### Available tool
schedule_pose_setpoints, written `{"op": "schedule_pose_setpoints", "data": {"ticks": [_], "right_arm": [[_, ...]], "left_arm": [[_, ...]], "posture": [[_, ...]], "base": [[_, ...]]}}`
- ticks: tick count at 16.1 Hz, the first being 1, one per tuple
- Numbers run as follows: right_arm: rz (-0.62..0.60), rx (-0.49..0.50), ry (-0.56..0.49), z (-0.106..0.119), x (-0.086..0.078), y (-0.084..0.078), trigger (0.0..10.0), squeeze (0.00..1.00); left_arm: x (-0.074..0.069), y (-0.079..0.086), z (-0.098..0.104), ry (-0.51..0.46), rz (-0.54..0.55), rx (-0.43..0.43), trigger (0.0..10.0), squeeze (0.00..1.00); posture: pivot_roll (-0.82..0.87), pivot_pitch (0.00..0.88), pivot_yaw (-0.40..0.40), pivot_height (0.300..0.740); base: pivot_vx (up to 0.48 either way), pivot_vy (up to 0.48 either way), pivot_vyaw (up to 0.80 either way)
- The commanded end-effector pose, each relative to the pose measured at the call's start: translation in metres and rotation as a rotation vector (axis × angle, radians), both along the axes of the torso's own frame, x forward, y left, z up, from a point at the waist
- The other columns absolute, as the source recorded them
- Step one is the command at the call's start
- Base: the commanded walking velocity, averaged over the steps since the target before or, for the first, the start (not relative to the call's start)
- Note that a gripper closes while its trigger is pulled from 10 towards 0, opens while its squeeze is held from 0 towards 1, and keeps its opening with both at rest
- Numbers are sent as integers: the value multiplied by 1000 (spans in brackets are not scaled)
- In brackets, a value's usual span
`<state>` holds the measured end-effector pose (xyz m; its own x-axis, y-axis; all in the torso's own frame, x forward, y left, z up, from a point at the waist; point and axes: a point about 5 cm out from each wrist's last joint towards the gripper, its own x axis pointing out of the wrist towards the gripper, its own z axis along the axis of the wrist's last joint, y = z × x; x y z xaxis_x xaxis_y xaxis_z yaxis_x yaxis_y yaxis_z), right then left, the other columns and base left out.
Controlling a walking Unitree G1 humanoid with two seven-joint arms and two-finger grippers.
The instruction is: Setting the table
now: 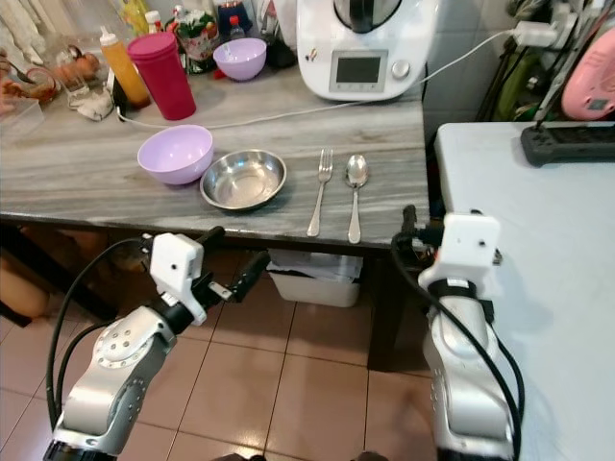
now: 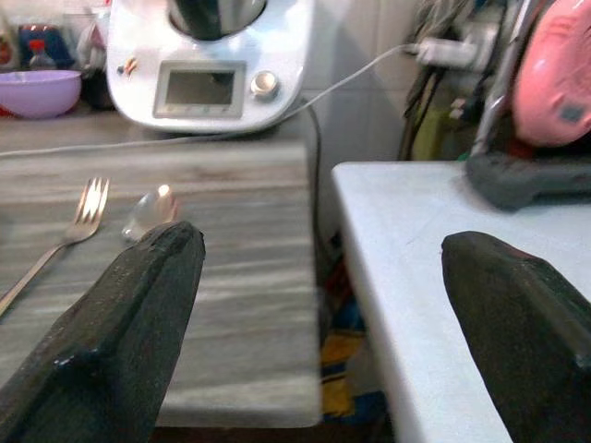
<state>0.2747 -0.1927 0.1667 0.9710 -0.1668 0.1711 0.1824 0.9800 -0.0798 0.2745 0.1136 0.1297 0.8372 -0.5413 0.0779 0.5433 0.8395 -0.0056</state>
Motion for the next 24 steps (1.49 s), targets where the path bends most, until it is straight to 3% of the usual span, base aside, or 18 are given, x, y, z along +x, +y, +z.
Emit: {"op": "schedule_pose_setpoints", "data": {"ticks": [1, 3, 8, 9, 10, 14, 24], "right_arm": [[-4, -9, -33, 9, -3, 1, 10000, 1000], [-42, -23, -2, 4, -12, -5, 10000, 1000], [-4, 3, 31, 3, -10, 4, 10000, 1000], [1, 2, 47, 1, -9, 5, 10000, 404], [4, 0, 53, 1, -9, 5, 10000, 0], [29, 7, 62, 1, -5, 8, 10000, 0], [53, 20, 77, -2, -1, 12, 10000, 0]], "left_arm": [[0, 7, -5, 20, 32, 2, 10000, 0], [1, 9, -9, 40, 65, -2, 10000, 0], [9, 8, -11, 56, 104, 14, 10000, 0], [10, 9, -11, 53, 128, 21, 10000, 0], [10, 9, -11, 53, 138, 23, 10000, 0], [11, 8, -14, 57, 163, 45, 10000, 0], [15, 8, -15, 68, 178, 65, 10000, 0]], "posture": [[-255, 36, 97, 740], [-262, 34, 99, 740], [-265, 34, 99, 740], [-264, 36, 96, 740], [-264, 36, 96, 740], [-258, 38, 88, 740], [-257, 37, 89, 740]], "base": [[0, 0, 0], [0, 0, 0], [0, 0, 0], [0, 0, -775], [0, 0, -769], [0, 0, -758], [-215, 0, 0]]}}
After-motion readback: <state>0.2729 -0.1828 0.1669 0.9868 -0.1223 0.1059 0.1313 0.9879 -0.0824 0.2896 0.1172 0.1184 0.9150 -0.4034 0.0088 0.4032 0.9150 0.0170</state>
